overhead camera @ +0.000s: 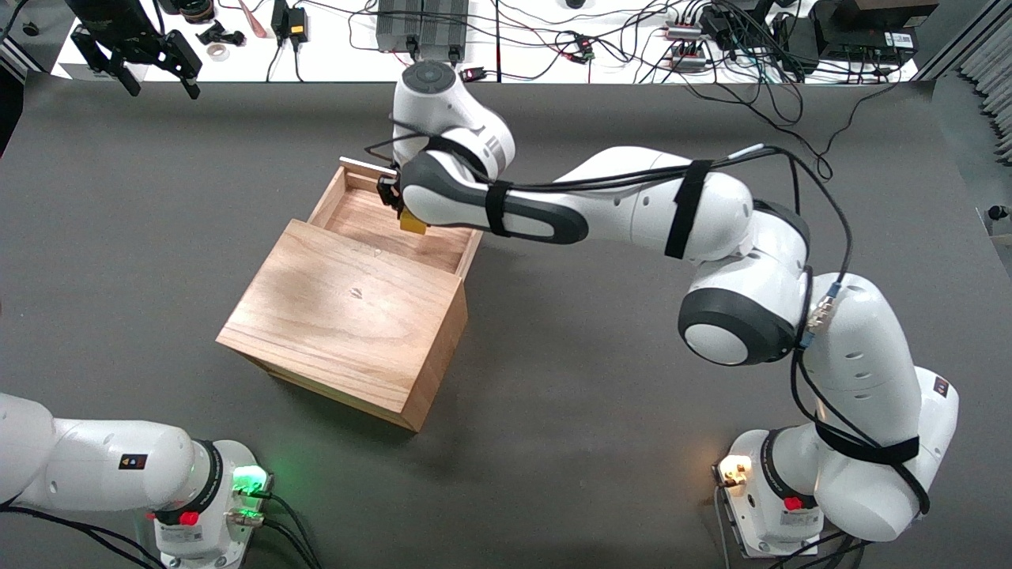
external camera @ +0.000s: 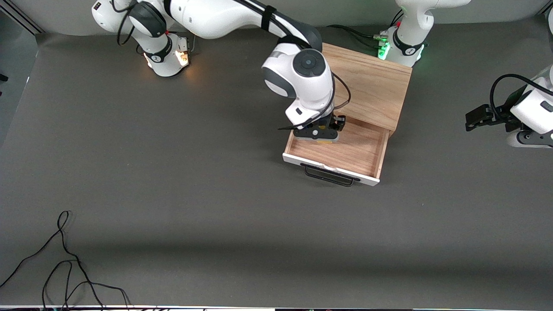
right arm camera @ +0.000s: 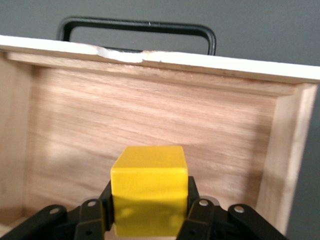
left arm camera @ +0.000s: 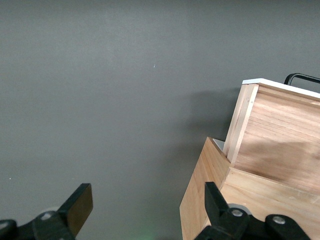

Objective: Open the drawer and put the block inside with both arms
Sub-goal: 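Carry the yellow cube over the open drawer with the right gripper, then lower the cube into the drawer and open the right gripper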

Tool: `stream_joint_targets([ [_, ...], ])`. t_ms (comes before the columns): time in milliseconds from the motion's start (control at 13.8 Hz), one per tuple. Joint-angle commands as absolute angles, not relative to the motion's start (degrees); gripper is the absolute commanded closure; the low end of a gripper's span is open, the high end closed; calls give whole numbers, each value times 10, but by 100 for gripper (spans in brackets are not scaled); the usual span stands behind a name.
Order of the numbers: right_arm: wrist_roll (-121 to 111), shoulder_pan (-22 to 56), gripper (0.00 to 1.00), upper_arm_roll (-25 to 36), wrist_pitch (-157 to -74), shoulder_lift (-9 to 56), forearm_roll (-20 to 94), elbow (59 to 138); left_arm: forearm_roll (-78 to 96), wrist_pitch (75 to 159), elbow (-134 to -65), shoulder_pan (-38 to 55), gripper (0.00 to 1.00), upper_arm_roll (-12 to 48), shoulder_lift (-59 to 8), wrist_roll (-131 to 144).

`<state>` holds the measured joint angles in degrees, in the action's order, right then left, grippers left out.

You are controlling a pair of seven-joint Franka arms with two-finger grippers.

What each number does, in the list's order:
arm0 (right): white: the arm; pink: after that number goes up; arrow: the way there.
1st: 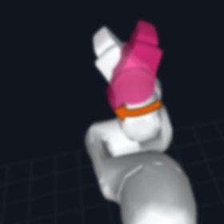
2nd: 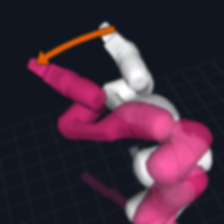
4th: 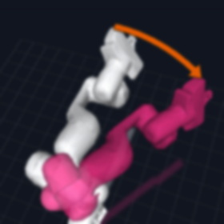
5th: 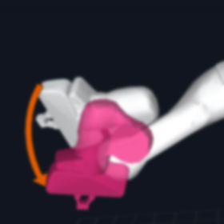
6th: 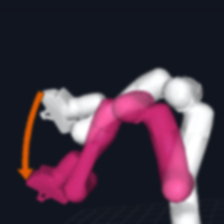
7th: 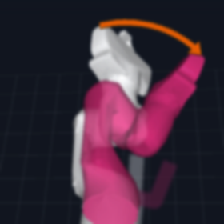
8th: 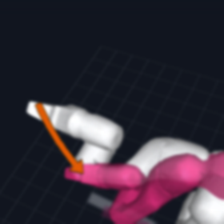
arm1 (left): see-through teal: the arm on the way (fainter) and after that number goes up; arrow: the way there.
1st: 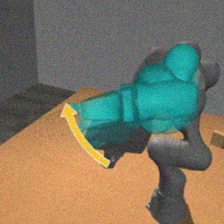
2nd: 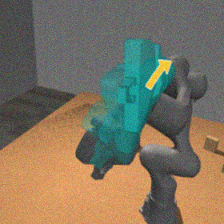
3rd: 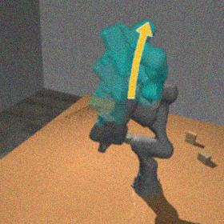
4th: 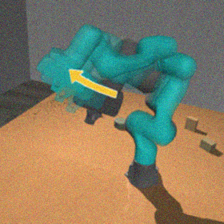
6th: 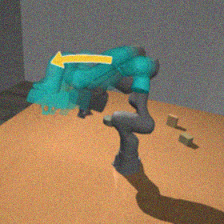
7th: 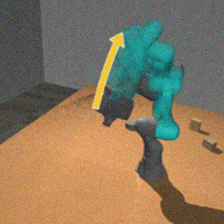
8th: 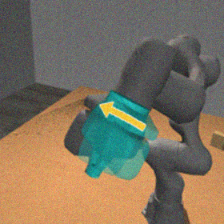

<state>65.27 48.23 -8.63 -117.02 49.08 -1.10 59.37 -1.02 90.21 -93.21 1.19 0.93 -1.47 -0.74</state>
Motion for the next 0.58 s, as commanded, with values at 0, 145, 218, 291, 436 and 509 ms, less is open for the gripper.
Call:
stream_joint_targets([
  [0, 677, 487, 71, -81, -1180, 515, -25, 564, -11, 896, -937, 12, 0, 10, -8, -18],
  [145, 694, 494, 71, -80, -1202, 527, -25, 565, -11, 897, -937, 12, 0, 10, -9, -18],
  [218, 700, 497, 71, -80, -1204, 533, -26, 565, -11, 896, -937, 12, 0, 10, -9, -18],
  [291, 702, 498, 69, -80, -1204, 534, -33, 565, -11, 896, -937, 12, 0, 10, -9, -18],
  [436, 715, 503, 54, -80, -1204, 535, -38, 566, -11, 896, -937, 12, 0, 10, -9, -18],
  [509, 715, 504, 10, -80, -1204, 534, -40, 566, -11, 896, -937, 13, 0, 10, -9, -18],
])
